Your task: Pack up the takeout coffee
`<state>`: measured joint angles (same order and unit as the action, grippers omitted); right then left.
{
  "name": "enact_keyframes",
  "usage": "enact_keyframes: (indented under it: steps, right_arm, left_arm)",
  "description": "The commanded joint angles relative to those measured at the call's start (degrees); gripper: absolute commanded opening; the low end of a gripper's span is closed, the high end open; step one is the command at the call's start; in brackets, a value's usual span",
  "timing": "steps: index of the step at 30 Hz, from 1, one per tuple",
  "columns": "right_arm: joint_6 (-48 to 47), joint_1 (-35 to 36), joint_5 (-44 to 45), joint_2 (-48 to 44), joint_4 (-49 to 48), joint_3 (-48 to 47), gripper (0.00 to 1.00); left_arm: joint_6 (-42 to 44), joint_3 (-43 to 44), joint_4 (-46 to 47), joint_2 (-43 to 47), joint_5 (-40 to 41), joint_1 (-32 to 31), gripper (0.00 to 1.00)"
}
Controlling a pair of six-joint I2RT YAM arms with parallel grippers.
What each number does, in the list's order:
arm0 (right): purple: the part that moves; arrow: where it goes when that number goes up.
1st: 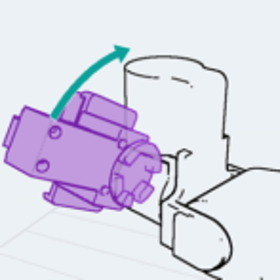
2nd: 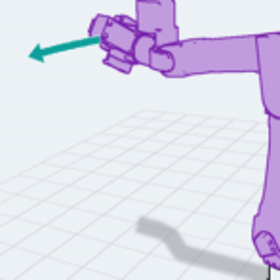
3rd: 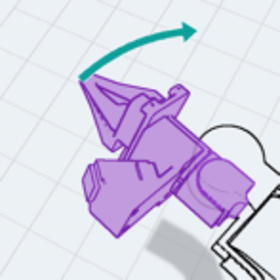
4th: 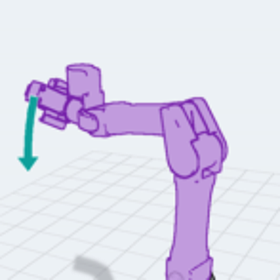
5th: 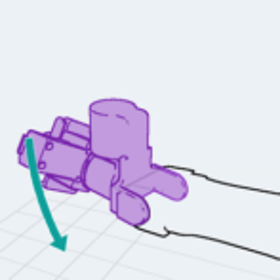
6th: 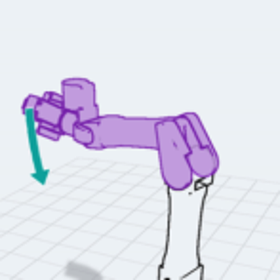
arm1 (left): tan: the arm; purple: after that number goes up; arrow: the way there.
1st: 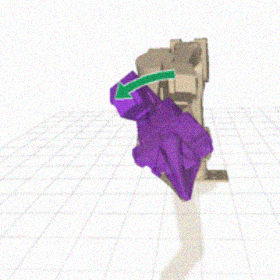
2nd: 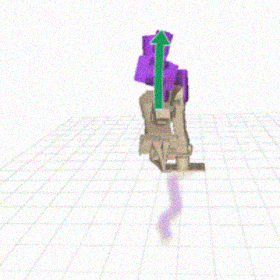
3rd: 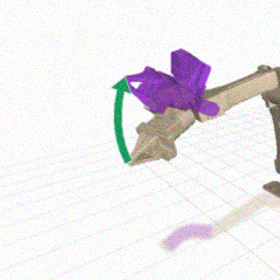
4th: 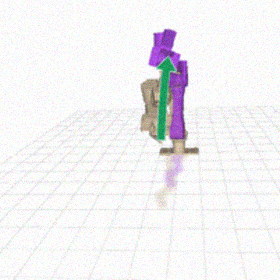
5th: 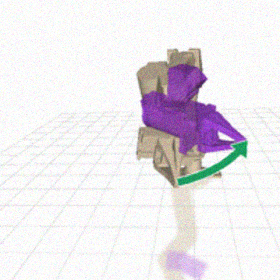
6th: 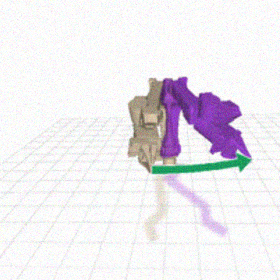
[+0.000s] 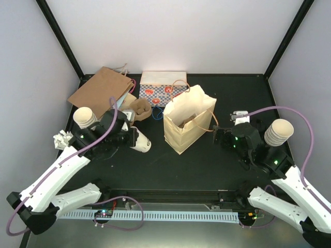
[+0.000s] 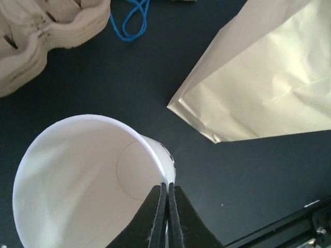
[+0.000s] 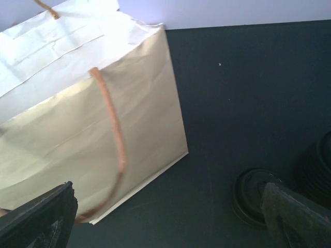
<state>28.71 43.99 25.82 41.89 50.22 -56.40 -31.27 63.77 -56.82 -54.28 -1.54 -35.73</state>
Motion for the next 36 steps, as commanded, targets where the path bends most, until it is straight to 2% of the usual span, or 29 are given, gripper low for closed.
enact_keyframes:
  steps: [1, 10, 19, 24, 30, 34, 36]
  right_arm:
    - [4.2, -0.2, 5.2, -4.4, -1.4, 1.7, 1.0]
    - [3.6, -0.2, 7.3, -7.6, -0.6, 0.2, 1.0]
    - [4.7, -0.2, 5.1, -8.0, -0.8, 1.6, 1.0]
    - [4.8, -0.2, 5.1, -5.3, 0.9, 1.2, 1.0]
    - [3.9, -0.2, 4.8, -2.2, 2.0, 0.0, 1.0]
    - [1.9, -0.2, 7.1, -1.1, 3.6, -3.0, 1.0]
    - [1.1, -0.2, 8.8, -0.4, 5.0, -4.9, 1.0]
  left_arm:
    - [-4.7, -3.8, 3.5, 0.3, 5.9, -4.7, 0.03]
    - [-9.5, -5.7, 8.4, -10.6, 11.2, -17.6, 0.02]
    - [-11.2, 1.0, 4.8, -24.7, 19.5, -24.9, 0.02]
    - [-11.5, 3.6, 3.9, -27.5, 20.3, -26.6, 0.21]
    - [-10.8, 5.1, 3.8, -25.5, 18.7, -26.8, 0.47]
    - [-8.6, 6.9, 2.9, -23.0, 18.7, -26.7, 0.53]
    - [-6.6, 7.4, 3.1, -21.6, 18.7, -26.3, 0.6]
